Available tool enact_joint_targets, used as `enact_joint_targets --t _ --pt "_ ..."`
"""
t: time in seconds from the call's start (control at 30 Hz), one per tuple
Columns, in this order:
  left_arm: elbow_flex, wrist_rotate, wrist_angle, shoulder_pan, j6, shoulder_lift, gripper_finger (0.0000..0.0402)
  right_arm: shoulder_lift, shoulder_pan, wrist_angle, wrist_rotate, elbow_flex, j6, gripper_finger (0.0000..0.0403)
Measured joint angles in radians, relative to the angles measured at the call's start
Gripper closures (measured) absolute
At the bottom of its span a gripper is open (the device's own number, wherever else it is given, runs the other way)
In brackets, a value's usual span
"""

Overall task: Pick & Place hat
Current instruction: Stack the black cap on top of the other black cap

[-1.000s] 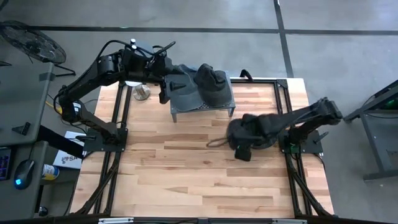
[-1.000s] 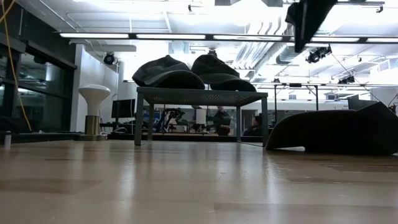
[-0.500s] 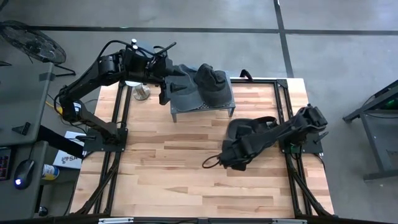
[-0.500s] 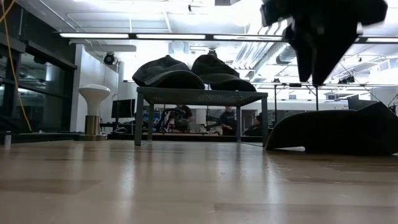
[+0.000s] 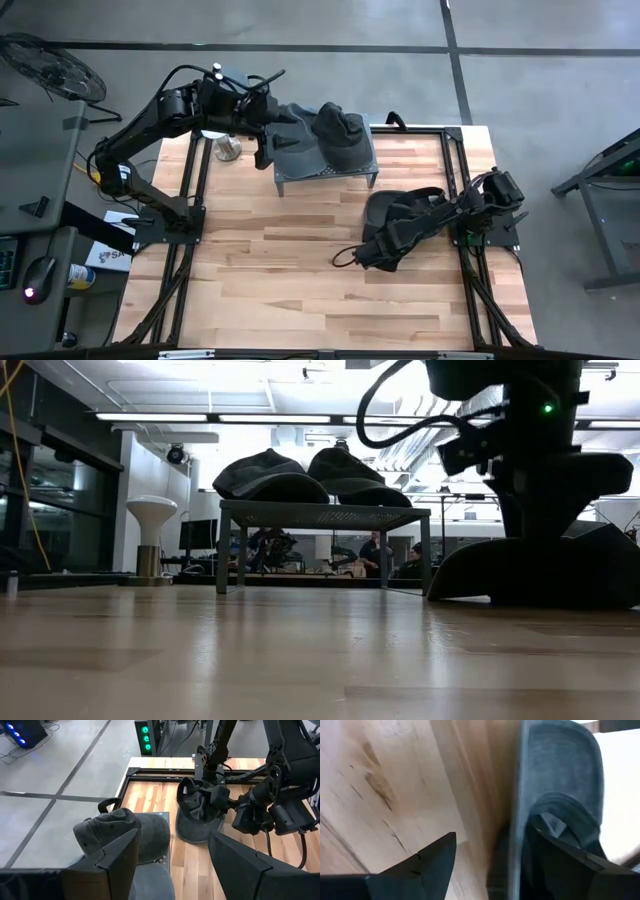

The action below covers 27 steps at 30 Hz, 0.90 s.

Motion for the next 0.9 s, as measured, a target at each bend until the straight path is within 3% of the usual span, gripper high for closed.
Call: enact_joint_targets --t 0.17,0.63,0.9 --pt "0.000 0.000 -0.009 0.000 0.000 0.000 0.0170 -0.001 0.000 0.050 0.009 -0.015 0.008 0.0185" --pt "0.000 -0.001 -0.007 0.000 0.003 0.000 0.0170 -0.001 0.000 0.029 0.033 -0.015 0.025 0.0387" --pt "0.001 -0.001 -0.004 0.000 0.004 0.000 0.0170 -0.039 0.001 0.032 -0.080 -0.015 -0.001 0.0395"
